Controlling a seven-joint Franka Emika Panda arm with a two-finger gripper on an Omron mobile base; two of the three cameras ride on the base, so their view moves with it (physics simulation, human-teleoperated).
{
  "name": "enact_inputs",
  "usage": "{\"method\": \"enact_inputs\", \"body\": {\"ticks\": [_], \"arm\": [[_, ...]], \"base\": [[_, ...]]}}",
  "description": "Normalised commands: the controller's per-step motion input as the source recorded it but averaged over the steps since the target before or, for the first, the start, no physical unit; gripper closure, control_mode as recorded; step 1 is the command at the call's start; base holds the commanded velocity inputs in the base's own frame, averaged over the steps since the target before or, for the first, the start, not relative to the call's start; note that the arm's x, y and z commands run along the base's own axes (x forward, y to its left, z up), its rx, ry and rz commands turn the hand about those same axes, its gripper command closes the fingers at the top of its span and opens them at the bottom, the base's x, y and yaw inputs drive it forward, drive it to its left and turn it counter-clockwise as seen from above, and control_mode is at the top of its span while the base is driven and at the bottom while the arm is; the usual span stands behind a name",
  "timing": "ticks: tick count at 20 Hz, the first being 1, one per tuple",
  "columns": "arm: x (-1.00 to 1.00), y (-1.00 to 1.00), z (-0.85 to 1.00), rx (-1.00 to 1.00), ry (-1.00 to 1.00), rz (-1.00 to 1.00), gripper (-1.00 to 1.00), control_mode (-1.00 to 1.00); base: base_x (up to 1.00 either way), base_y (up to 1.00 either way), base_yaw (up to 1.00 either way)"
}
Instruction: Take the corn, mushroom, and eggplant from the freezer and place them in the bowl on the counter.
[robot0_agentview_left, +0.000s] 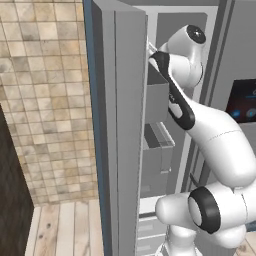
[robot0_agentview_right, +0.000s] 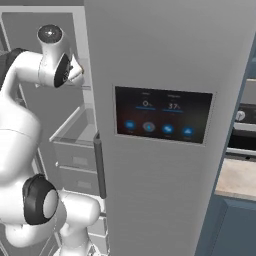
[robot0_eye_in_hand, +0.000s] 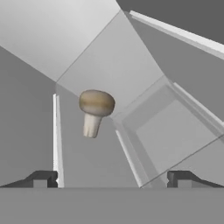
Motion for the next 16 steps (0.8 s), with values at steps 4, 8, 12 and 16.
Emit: {"method": "enact_inputs", "body": {"ticks": [4, 8, 12, 16], "arm": [[0.18, 0.19, -0.1, -0.06, 0.01, 0.0, -1.0, -1.0], [0.2, 0.19, -0.07, -0.06, 0.0, 0.0, -1.0, -1.0], [0.2, 0.2, -0.07, -0.06, 0.0, 0.0, -1.0, -1.0], [-0.08, 0.21, -0.11, 0.0, 0.02, 0.0, -1.0, -1.0]], "base": [[0.0, 0.0, 0.0], [0.0, 0.0, 0.0], [0.0, 0.0, 0.0], [0.0, 0.0, 0.0]]}}
